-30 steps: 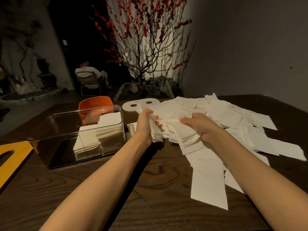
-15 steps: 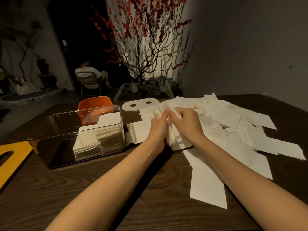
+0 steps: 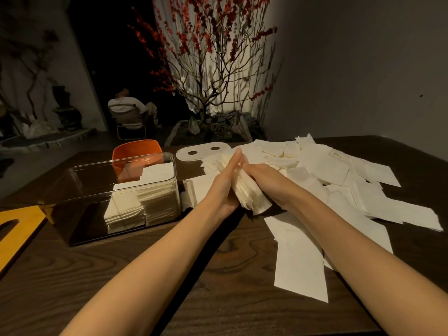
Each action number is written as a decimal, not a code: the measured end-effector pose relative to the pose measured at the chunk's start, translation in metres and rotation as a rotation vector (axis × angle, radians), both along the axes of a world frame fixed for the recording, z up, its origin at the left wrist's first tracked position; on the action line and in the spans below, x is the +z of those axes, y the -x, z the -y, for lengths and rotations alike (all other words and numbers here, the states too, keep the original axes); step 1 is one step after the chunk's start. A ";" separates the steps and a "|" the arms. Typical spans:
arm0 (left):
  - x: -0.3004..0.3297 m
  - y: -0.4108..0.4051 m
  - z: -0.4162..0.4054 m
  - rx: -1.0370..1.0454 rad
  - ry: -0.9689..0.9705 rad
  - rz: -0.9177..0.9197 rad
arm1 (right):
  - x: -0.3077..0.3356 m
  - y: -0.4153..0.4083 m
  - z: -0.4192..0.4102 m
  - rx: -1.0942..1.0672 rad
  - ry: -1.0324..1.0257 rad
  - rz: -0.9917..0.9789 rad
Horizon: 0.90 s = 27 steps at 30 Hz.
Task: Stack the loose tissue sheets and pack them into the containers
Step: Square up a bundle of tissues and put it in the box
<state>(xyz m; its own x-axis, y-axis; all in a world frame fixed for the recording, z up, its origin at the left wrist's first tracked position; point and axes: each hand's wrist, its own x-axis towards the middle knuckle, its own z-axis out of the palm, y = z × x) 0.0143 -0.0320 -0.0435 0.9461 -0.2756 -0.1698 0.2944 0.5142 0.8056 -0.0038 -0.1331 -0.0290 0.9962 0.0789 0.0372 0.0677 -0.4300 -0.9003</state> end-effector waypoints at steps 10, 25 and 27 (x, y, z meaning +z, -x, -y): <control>-0.002 -0.002 -0.012 -0.055 0.261 -0.105 | -0.002 -0.006 0.003 -0.100 -0.049 -0.065; -0.006 -0.012 -0.018 -0.012 0.275 -0.154 | -0.005 -0.005 0.016 0.339 0.234 -0.006; -0.005 -0.012 -0.020 -0.013 0.302 -0.169 | -0.004 -0.004 0.019 0.374 0.201 -0.015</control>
